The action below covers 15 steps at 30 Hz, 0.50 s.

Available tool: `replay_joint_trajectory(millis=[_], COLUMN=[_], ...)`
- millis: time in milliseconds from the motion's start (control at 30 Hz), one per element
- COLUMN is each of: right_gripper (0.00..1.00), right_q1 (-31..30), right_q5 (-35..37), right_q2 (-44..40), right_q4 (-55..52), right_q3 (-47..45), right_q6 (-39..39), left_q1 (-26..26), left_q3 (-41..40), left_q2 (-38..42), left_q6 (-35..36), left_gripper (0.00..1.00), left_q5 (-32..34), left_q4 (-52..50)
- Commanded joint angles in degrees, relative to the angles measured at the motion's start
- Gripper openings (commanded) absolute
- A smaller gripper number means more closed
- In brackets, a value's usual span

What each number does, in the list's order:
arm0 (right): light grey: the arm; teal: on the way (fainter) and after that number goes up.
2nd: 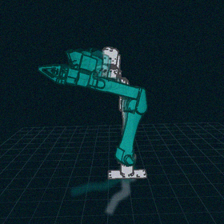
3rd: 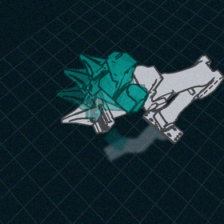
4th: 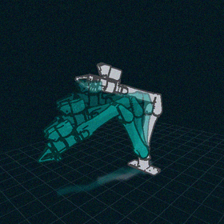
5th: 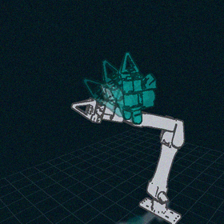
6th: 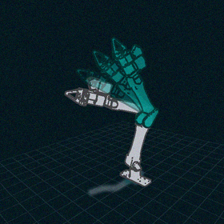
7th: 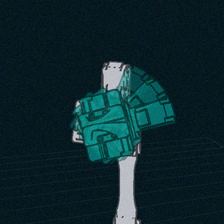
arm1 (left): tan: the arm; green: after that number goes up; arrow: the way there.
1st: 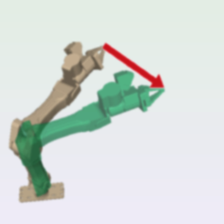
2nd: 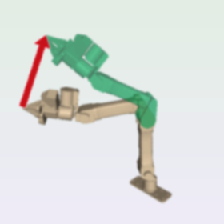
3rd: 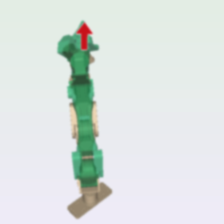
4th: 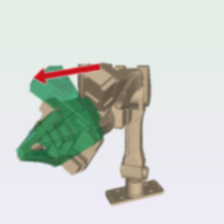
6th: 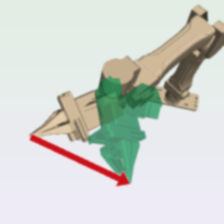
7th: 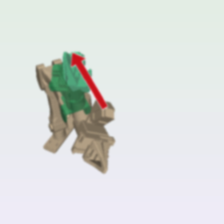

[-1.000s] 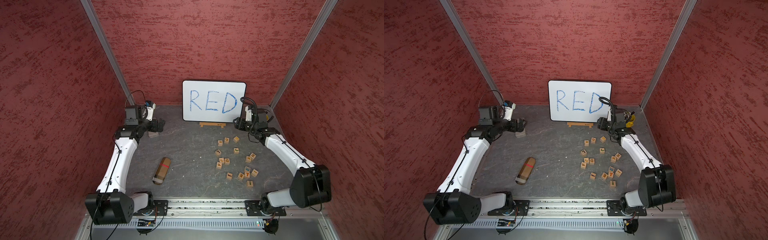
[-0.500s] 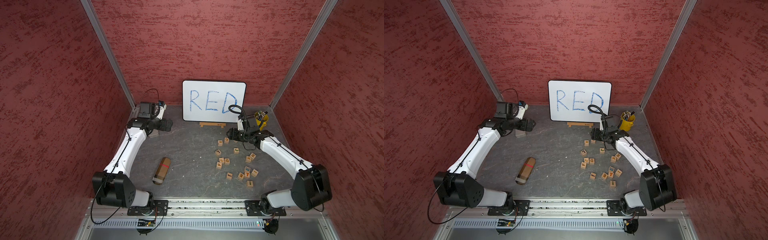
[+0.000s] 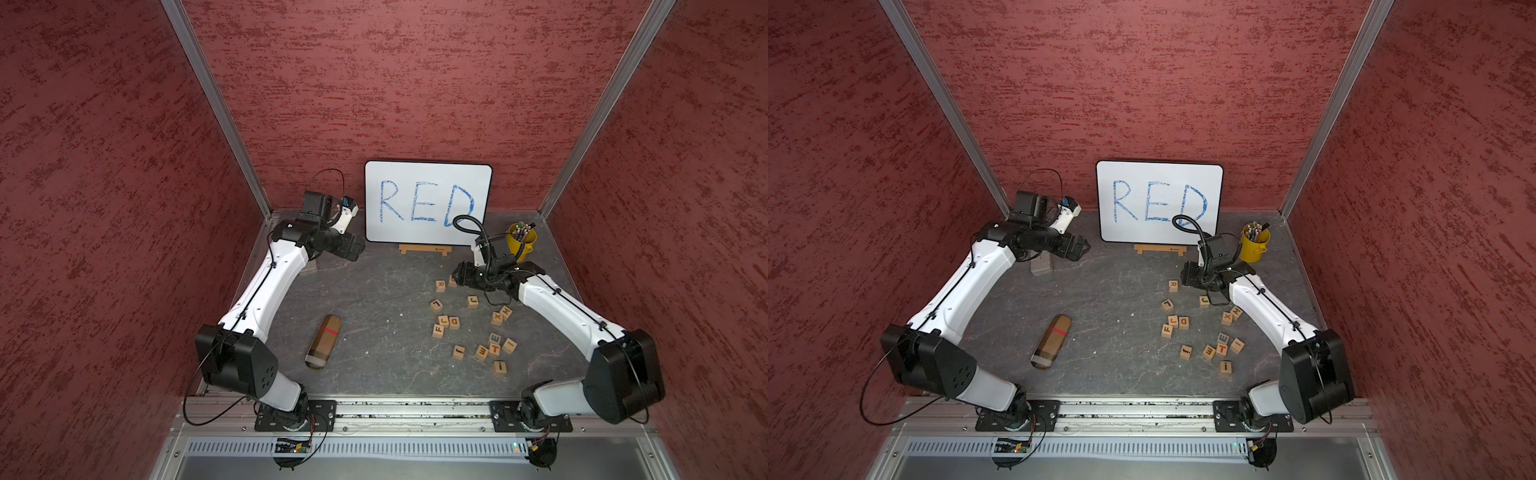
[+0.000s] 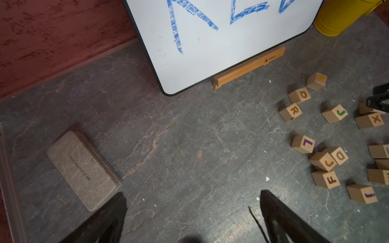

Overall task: Assemble the uppercase word "red" with letter blocks
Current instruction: Pick up the letter block from the center of the board.

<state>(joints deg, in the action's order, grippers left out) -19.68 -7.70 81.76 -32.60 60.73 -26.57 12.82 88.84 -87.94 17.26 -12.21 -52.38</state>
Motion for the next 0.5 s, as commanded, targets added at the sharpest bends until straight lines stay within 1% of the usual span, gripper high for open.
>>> replay_joint_trajectory(millis=[0, 133, 233, 300, 467], right_gripper=[0.63, 0.58, 0.48, 0.47, 0.54], right_q1=[-0.18, -0.18, -0.26, -0.54, -2.59], right_q5=[-0.06, -1.31, -4.78, -5.56, -5.06], right_q2=[3.69, 7.31, 11.08, 13.19, 16.76], right_q4=[-2.42, -3.55, -3.89, -4.43, -5.83], right_q3=[3.98, 6.10, 7.73, 9.05, 12.61], right_q6=[1.14, 3.87, 5.56, 6.55, 7.71], left_q1=[0.23, 0.37, 0.37, 0.24, -2.50], left_q3=[1.37, 1.50, 1.44, 1.54, 2.13], left_q2=[-1.15, -1.88, -1.98, -1.90, -2.06], left_q6=[2.31, 3.12, 3.43, 4.27, 2.79], left_gripper=[0.99, 0.99, 0.99, 0.99, 0.99], left_q5=[-3.21, -3.15, -2.13, -2.82, -6.07], left_q4=[-3.81, -4.19, -4.00, -4.97, -7.63])
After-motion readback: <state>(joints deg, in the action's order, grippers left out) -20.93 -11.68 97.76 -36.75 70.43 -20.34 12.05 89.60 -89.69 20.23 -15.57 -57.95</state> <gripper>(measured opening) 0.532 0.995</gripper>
